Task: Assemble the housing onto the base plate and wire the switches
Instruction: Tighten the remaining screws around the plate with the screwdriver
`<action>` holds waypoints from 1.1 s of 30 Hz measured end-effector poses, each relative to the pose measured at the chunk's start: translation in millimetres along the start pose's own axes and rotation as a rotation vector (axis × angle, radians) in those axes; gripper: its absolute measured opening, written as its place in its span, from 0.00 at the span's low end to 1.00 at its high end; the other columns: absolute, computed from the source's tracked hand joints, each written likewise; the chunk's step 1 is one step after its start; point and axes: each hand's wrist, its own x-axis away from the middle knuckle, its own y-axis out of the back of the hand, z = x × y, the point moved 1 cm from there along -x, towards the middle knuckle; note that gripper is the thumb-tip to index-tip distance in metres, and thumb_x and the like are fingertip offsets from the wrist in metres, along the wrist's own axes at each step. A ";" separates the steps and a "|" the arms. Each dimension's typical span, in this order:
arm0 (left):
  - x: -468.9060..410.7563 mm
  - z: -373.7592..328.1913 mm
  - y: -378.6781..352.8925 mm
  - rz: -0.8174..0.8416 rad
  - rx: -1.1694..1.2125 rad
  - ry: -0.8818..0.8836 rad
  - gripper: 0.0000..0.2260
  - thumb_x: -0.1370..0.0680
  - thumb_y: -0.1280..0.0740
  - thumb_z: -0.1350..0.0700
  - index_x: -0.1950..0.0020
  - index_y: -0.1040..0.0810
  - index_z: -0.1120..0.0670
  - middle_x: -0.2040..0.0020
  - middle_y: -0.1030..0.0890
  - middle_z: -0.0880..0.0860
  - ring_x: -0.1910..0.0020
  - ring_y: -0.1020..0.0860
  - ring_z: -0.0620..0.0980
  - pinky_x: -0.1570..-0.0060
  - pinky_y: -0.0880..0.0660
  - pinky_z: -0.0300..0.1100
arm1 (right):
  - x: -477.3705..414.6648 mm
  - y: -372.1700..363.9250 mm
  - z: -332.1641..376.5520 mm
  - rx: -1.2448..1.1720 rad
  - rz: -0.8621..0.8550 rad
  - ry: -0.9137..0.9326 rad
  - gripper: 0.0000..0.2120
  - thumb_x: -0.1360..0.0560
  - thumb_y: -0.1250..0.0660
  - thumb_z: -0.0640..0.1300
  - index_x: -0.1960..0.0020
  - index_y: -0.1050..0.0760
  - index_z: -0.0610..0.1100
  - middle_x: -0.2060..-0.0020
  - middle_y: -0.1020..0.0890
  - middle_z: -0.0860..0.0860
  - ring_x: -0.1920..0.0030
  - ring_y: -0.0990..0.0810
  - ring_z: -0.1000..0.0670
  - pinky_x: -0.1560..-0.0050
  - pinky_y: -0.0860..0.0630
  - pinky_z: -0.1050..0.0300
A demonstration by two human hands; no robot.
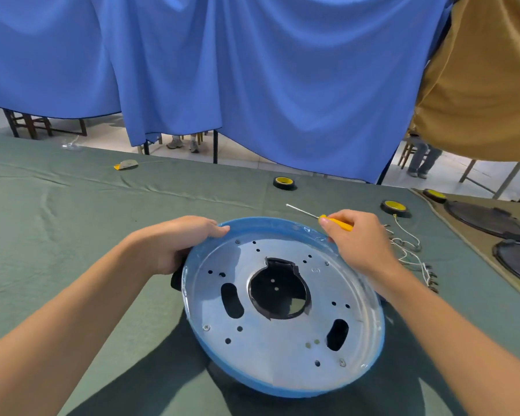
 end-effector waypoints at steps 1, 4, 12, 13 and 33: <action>1.9 -1.5 2.5 0.010 0.027 0.030 0.14 0.19 0.36 0.49 0.40 0.21 0.58 0.52 0.15 0.60 0.57 0.18 0.58 0.50 0.21 0.52 | -0.2 -1.5 -1.1 -0.032 0.000 0.003 0.09 0.23 0.33 0.52 0.57 0.20 0.49 0.64 0.18 0.52 0.59 0.20 0.48 0.55 0.24 0.51; 9.0 -8.9 12.5 0.008 0.102 0.073 0.19 0.23 0.32 0.44 0.41 0.19 0.58 0.51 0.15 0.59 0.56 0.18 0.58 0.51 0.22 0.51 | -2.8 -1.1 -3.9 -0.113 -0.020 -0.004 0.09 0.23 0.33 0.52 0.61 0.22 0.53 0.66 0.19 0.54 0.60 0.21 0.51 0.57 0.23 0.51; 27.2 -27.6 25.7 -0.224 0.362 -0.026 0.17 0.25 0.31 0.41 0.49 0.19 0.54 0.51 0.18 0.57 0.64 0.18 0.57 0.68 0.21 0.46 | -11.5 21.6 -2.2 -0.373 -0.113 -0.065 0.09 0.24 0.31 0.50 0.62 0.19 0.50 0.72 0.19 0.55 0.62 0.20 0.47 0.54 0.21 0.45; 29.4 -31.1 25.2 -0.256 0.400 -0.047 0.16 0.25 0.30 0.42 0.48 0.20 0.54 0.50 0.19 0.58 0.63 0.19 0.58 0.69 0.21 0.47 | -11.9 24.9 -1.8 -0.397 -0.116 -0.074 0.09 0.24 0.31 0.50 0.61 0.19 0.50 0.72 0.19 0.55 0.60 0.20 0.46 0.52 0.22 0.43; 34.3 -75.1 -49.9 -0.918 -0.152 -0.993 0.23 0.40 0.18 0.48 0.48 0.18 0.41 0.43 0.20 0.46 0.43 0.23 0.51 0.35 0.29 0.48 | 10.3 24.9 -49.0 -0.502 -0.112 -0.191 0.08 0.24 0.31 0.47 0.61 0.19 0.47 0.72 0.20 0.54 0.67 0.25 0.48 0.63 0.27 0.50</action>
